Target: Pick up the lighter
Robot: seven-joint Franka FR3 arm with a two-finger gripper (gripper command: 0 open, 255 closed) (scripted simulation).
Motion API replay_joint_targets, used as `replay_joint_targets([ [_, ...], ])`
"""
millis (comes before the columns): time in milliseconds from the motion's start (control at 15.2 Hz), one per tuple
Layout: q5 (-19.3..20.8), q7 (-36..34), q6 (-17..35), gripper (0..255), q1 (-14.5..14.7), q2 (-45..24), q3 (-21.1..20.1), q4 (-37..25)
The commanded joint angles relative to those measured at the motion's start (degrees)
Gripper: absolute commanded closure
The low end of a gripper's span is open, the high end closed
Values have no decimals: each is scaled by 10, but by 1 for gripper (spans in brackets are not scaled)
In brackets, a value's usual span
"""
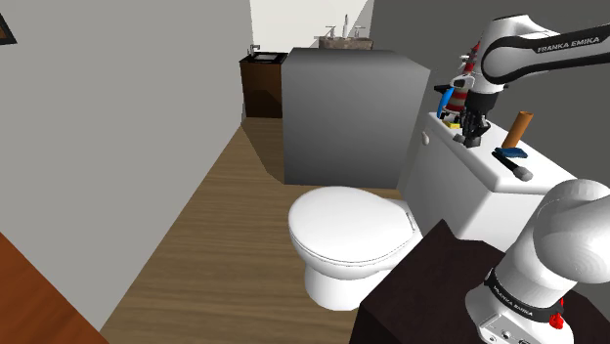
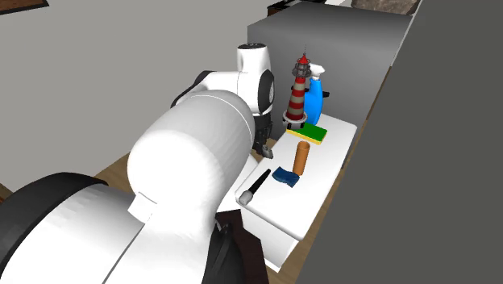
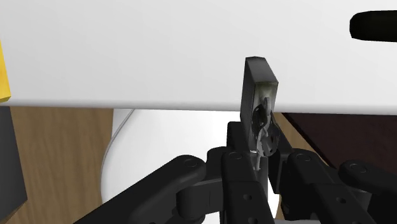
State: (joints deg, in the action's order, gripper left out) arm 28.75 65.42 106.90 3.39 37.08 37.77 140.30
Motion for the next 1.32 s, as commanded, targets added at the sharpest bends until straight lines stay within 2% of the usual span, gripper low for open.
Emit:
replay_joint_targets([
  [0,0,0,0,255,0,0,0,0],
  [330,1,0,0,255,-1,2,0,2],
  [1254,-27,15,-105,255,6,9,-37,-95],
])
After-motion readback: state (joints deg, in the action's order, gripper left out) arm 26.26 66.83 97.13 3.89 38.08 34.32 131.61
